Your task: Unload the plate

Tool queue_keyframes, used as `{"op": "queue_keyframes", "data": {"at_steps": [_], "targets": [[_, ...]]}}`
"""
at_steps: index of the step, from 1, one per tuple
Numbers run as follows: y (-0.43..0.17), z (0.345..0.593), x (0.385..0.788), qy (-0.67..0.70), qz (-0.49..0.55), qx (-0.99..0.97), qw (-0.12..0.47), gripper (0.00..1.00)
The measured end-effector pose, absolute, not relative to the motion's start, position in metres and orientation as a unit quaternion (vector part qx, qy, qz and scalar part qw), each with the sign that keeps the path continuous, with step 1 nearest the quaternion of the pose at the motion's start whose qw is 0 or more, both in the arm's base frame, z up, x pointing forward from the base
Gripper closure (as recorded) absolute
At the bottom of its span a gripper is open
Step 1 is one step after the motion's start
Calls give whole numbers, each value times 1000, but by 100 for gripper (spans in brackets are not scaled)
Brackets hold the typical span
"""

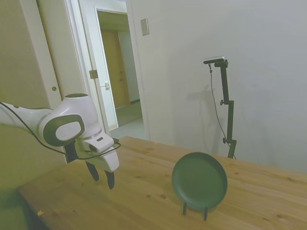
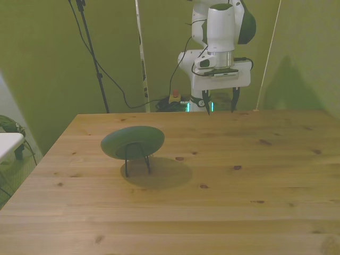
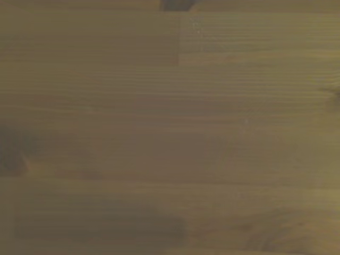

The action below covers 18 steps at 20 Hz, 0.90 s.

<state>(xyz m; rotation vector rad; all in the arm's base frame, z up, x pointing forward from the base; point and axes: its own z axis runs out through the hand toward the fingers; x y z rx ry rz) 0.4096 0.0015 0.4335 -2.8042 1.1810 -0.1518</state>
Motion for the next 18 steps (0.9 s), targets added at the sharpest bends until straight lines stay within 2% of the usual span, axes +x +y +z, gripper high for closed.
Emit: {"op": "queue_keyframes", "data": {"at_steps": [3, 6, 10, 14, 18], "targets": [[-4, 437, 416, 390, -60, -918, 44, 0], [-51, 462, 456, 418, -103, -902, 36, 0], [-101, 473, 498, 445, -129, -886, 24, 0], [-106, 479, 503, 447, -138, -884, 18, 0], [-86, 481, 486, 438, -149, -886, 13, 0]]}}
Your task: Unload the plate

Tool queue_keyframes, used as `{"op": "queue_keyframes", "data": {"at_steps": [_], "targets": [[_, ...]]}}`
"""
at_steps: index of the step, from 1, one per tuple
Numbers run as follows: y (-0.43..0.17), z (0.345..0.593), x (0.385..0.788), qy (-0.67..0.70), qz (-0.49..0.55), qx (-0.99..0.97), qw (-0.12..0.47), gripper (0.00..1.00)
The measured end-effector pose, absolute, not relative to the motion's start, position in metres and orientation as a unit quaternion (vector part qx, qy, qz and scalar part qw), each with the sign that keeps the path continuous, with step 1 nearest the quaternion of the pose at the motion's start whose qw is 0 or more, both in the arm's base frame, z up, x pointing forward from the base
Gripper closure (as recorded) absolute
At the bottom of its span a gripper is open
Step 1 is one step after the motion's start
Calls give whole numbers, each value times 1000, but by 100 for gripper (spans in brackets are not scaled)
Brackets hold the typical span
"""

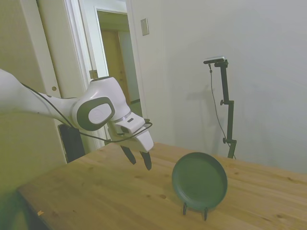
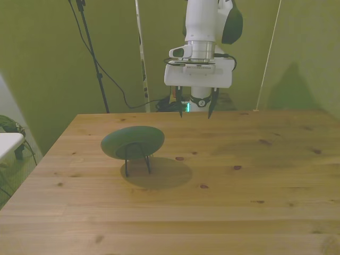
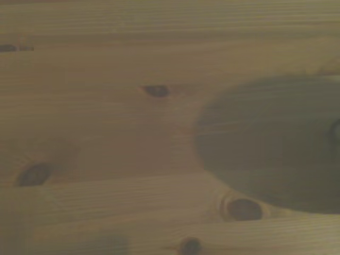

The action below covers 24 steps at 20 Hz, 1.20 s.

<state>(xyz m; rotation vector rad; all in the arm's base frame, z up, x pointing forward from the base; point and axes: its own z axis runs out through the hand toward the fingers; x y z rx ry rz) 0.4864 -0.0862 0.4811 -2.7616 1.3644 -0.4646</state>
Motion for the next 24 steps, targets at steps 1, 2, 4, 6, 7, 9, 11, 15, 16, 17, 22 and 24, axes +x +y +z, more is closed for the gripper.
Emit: {"op": "queue_keyframes", "data": {"at_steps": [1, 2, 4, 6, 7, 9, 11, 15, 16, 17, 22, 24], "targets": [[-89, 480, 486, 440, -162, -884, 4, 0], [-92, 479, 485, 441, -175, -880, -6, 0], [-99, 473, 481, 445, -196, -874, -23, 0], [-106, 468, 478, 449, -217, -866, -31, 0], [-109, 467, 477, 452, -228, -862, -34, 0], [-117, 468, 476, 456, -252, -853, -36, 0], [-127, 471, 475, 458, -275, -844, -35, 0], [-146, 476, 473, 468, -305, -829, -21, 0], [-151, 475, 474, 472, -308, -826, -16, 0], [-156, 473, 474, 475, -312, -823, -10, 0], [-170, 466, 488, 471, -323, -820, 25, 0], [-172, 466, 498, 466, -324, -822, 35, 0]]}}
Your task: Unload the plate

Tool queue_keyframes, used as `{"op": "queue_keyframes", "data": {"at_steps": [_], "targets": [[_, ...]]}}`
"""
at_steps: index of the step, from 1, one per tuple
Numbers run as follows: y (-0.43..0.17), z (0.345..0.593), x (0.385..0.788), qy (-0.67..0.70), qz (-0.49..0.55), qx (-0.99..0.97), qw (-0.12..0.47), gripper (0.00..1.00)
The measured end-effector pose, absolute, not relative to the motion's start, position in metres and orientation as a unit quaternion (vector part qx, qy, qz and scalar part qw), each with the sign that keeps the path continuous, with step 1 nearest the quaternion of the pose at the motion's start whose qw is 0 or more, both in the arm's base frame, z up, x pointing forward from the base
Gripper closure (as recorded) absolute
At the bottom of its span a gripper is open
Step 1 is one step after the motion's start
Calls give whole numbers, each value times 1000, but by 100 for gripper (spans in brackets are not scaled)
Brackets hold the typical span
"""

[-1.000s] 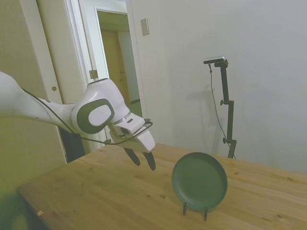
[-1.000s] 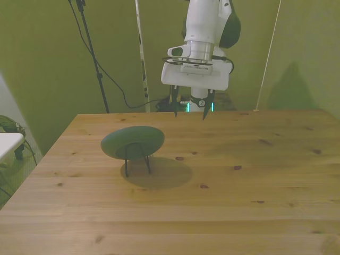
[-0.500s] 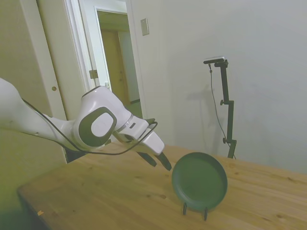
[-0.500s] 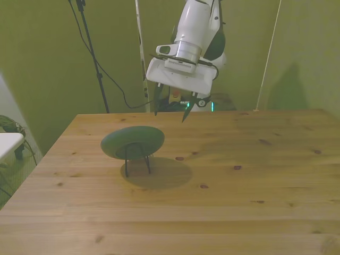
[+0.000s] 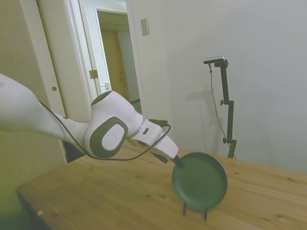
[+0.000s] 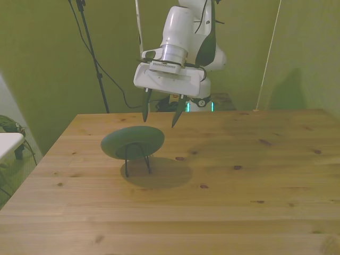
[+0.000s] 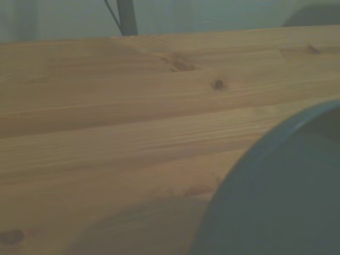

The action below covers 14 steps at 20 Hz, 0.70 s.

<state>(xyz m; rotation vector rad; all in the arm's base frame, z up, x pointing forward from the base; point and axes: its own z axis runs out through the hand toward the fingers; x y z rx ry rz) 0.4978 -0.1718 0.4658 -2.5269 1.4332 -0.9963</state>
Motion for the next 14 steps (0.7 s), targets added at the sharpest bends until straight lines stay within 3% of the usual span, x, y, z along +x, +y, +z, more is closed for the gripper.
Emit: {"op": "queue_keyframes", "data": {"at_steps": [8, 9, 14], "targets": [[-170, 453, 520, 445, -322, -834, 45, 0], [-168, 452, 521, 443, -323, -835, 46, 100], [-163, 450, 521, 440, -326, -835, 53, 100]]}}
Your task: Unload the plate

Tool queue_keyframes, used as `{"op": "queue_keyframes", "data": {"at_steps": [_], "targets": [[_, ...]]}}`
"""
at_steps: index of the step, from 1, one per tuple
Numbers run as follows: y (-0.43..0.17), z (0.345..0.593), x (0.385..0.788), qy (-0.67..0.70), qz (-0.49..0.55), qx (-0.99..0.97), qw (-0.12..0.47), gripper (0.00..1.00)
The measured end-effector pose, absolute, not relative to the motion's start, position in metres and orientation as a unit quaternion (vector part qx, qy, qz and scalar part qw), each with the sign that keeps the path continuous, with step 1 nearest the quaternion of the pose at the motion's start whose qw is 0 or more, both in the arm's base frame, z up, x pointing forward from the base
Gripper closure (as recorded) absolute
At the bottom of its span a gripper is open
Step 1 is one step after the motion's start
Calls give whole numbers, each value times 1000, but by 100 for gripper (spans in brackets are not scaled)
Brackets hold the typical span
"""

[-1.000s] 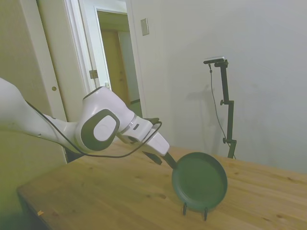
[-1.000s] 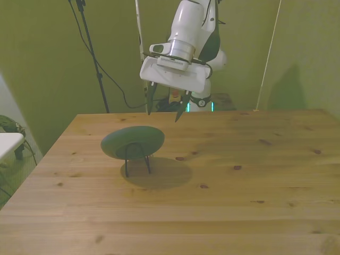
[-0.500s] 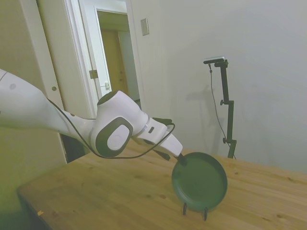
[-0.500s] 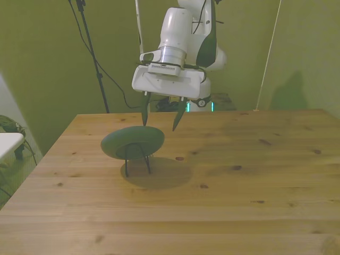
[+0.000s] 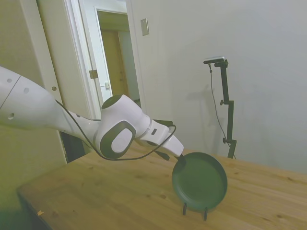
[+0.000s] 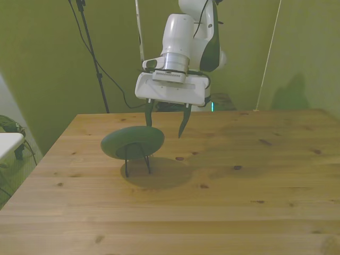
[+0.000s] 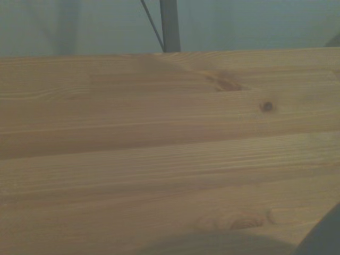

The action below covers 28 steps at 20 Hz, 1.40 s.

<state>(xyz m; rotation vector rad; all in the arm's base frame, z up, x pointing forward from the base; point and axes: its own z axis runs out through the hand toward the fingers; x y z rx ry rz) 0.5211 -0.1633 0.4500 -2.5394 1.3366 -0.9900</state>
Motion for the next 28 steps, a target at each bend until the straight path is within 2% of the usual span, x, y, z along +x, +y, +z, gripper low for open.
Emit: {"op": "queue_keyframes", "data": {"at_steps": [16, 28], "targets": [[-168, 441, 512, 438, -325, -836, 58, 100], [-169, 447, 509, 438, -330, -834, 60, 100]]}}
